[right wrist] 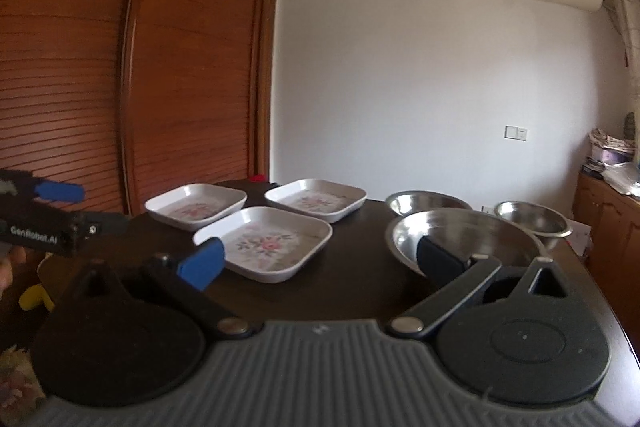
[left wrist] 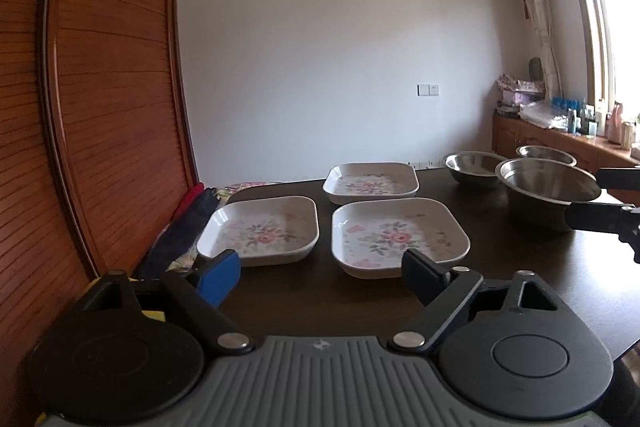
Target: Organize plates and bowls
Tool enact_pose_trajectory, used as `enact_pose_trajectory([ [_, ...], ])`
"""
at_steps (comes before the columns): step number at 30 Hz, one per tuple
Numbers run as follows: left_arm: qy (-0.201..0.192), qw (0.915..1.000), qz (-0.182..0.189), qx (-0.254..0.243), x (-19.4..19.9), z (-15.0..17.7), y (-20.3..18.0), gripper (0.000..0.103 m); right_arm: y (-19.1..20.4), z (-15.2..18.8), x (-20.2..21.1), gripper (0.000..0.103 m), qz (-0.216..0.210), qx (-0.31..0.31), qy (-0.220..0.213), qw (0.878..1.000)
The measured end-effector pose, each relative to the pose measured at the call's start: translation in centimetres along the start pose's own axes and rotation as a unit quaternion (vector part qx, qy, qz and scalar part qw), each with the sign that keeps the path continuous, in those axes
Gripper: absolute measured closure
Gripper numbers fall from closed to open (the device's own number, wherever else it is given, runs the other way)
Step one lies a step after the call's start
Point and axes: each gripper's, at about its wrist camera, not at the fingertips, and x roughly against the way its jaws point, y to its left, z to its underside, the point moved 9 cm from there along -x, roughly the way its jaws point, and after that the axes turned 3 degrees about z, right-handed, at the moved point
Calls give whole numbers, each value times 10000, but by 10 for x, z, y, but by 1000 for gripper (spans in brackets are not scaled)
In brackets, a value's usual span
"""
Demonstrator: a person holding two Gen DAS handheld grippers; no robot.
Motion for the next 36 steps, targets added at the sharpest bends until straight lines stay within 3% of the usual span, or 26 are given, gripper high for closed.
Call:
enact_pose_trajectory([
  [6,152,9985,497,191,-14,-7,5,19,5,-1,-16,20,-326,-43,256,9991],
  [9,200,9975,643,204,-18,-9,6,20,6,-2,-27,25,-517,-133,391,9978],
  [20,595,9955,712,180,-48,-10,17,36,14,-20,-78,45,-836,-229,758,9933],
  [25,759,9926,837,453,-69,-9,21,39,17,-23,-96,46,-738,-162,900,9931],
  [36,896,9909,938,349,-98,-1,13,50,13,-10,-147,46,-576,10,1273,9902],
])
